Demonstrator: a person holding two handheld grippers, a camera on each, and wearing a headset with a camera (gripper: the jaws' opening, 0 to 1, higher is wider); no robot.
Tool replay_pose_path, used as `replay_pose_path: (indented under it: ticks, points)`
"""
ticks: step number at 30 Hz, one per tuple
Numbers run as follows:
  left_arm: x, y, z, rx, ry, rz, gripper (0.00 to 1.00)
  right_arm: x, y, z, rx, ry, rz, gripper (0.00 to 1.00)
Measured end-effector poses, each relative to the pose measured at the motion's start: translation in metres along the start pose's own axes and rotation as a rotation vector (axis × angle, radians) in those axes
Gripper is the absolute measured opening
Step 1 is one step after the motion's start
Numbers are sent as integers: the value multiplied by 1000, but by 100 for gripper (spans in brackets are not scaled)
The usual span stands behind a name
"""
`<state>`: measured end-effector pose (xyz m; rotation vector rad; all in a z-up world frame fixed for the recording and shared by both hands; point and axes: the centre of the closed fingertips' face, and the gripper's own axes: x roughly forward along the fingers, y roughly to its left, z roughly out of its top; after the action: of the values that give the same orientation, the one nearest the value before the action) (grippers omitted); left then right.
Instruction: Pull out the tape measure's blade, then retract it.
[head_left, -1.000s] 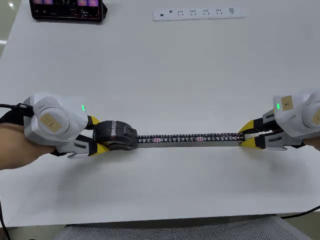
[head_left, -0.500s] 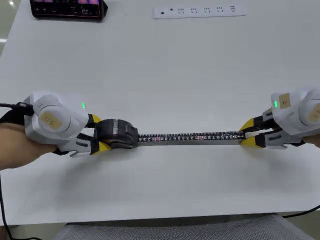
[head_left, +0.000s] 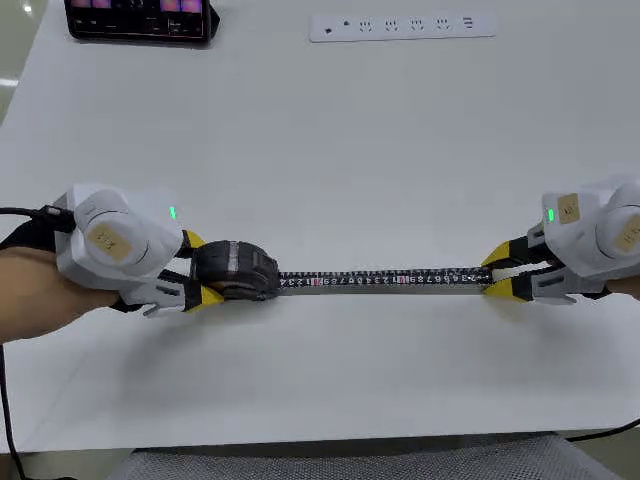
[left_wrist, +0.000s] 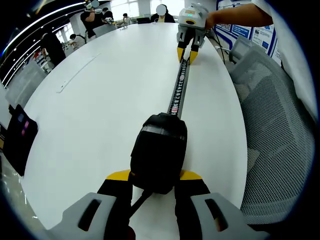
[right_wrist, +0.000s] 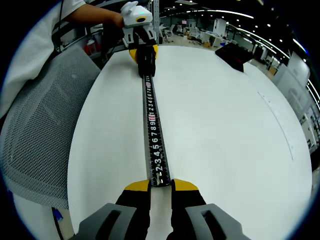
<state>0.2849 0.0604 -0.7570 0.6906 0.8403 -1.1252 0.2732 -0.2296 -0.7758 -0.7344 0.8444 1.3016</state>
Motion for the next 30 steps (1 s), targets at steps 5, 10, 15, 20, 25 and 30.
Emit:
replay_pose_path:
  ticks: [5,10,15,20,25,30]
  points:
    - [1,-1,-1,-7,8,-2,30,1,2,3,38,-12,8,17]
    - [0,-2,-2,-16,9,1,35,2,3,4,42,-11,6,20]
    - [0,-2,-3,-33,10,-2,37,-1,0,7,67,-34,-1,20]
    - [-1,-2,-1,-52,1,-1,40,-3,-2,10,94,-58,-15,25]
    - [-3,-2,0,-60,-6,5,43,-3,0,12,125,-70,-15,29]
    - [-6,-1,-1,-72,-20,21,47,-6,0,18,198,-125,-33,36]
